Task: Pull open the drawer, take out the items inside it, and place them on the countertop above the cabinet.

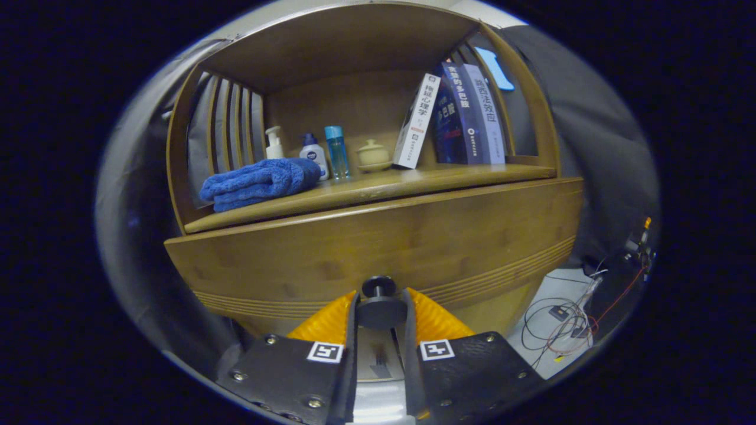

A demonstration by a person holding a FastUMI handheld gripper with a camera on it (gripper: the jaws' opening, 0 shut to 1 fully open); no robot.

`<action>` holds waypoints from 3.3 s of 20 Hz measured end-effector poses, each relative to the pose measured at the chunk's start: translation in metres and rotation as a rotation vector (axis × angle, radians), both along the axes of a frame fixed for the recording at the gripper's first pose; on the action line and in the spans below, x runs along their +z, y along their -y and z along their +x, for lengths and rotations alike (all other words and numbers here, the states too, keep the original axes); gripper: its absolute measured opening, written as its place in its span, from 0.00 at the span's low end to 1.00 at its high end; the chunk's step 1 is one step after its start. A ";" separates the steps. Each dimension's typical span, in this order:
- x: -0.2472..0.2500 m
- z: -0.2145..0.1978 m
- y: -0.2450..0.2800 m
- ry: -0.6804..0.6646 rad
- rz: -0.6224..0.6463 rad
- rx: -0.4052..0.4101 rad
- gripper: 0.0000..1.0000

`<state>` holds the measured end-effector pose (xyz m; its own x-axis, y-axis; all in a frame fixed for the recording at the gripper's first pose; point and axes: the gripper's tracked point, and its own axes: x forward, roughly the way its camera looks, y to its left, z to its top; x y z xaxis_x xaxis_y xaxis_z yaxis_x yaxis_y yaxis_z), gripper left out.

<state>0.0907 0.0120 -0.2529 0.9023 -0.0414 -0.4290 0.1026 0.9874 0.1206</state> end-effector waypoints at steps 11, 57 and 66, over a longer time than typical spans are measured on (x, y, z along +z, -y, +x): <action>0.007 -0.092 0.005 -0.049 -0.022 -0.050 0.33; 0.042 0.008 0.004 -0.526 -0.143 -0.055 0.53; 0.000 -0.009 0.006 -0.686 -0.123 -0.013 0.36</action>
<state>0.0819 0.0056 -0.2524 0.4280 -0.1350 -0.8936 0.1273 0.9879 -0.0883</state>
